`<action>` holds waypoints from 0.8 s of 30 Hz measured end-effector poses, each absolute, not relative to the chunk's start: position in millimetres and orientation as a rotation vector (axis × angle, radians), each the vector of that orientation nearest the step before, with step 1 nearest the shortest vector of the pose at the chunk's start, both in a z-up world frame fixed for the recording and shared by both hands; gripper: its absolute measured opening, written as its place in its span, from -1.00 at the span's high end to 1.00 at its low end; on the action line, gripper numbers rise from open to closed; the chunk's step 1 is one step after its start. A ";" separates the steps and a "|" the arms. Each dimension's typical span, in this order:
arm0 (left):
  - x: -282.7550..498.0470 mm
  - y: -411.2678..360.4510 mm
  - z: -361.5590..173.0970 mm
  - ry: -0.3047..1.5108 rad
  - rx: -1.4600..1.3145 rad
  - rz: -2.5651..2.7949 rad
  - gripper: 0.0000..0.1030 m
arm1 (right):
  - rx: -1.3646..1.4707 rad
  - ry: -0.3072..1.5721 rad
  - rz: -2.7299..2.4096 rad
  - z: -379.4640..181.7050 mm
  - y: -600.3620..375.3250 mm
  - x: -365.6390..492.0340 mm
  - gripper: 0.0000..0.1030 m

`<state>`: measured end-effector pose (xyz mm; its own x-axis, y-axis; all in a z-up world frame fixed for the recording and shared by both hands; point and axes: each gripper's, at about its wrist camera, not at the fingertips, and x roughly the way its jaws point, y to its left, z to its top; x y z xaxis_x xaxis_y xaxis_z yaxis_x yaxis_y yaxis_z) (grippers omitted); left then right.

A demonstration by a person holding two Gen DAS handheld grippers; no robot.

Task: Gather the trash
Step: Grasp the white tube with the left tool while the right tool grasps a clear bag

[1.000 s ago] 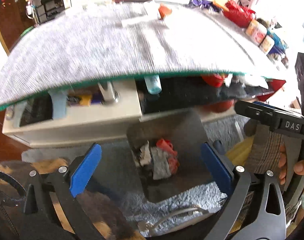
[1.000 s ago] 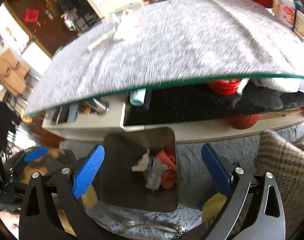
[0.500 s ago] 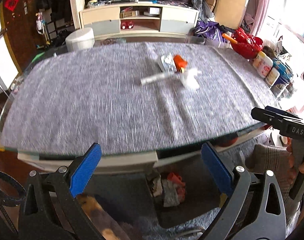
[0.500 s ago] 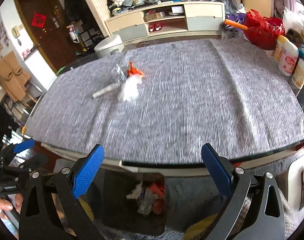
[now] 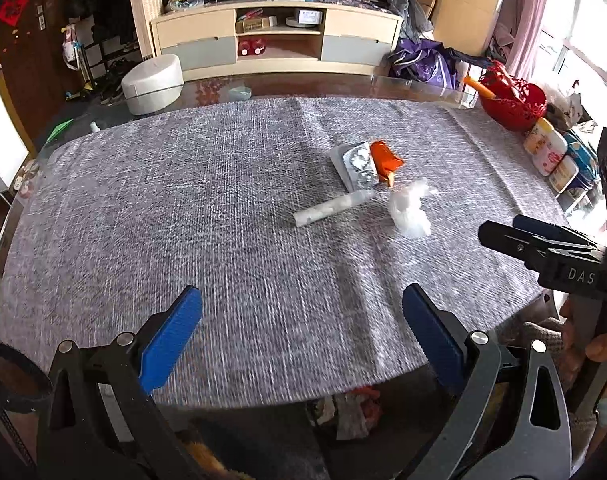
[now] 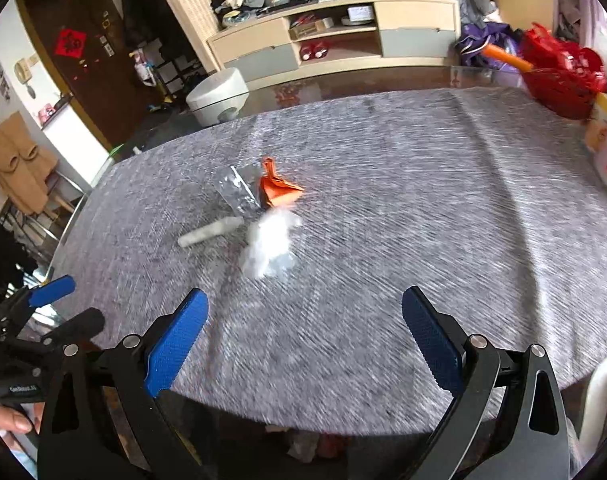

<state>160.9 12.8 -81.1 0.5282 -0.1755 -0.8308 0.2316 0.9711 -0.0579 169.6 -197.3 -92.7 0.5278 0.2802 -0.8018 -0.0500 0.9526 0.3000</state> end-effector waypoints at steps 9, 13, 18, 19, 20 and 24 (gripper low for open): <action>200.4 8.1 -109.9 1.045 0.082 -0.269 -0.84 | 0.253 1.049 0.253 -121.8 -174.7 216.2 -0.29; 218.9 4.6 -120.1 1.053 0.076 -0.279 -0.83 | 0.268 1.065 0.250 -134.6 -169.7 224.7 -0.03; 240.2 -2.0 -135.6 1.071 0.082 -0.283 -0.75 | 0.231 1.039 0.228 -137.7 -175.8 227.5 0.44; 243.4 -3.9 -138.8 1.077 0.087 -0.287 -0.69 | 0.225 1.033 0.219 -137.5 -178.6 227.6 0.46; 246.5 -6.6 -141.7 1.079 0.092 -0.293 -0.66 | 0.220 1.030 0.214 -137.6 -182.1 229.2 0.48; 256.0 -15.6 -148.5 1.079 0.096 -0.313 -0.46 | 0.239 1.025 0.201 -137.9 -196.6 230.9 0.50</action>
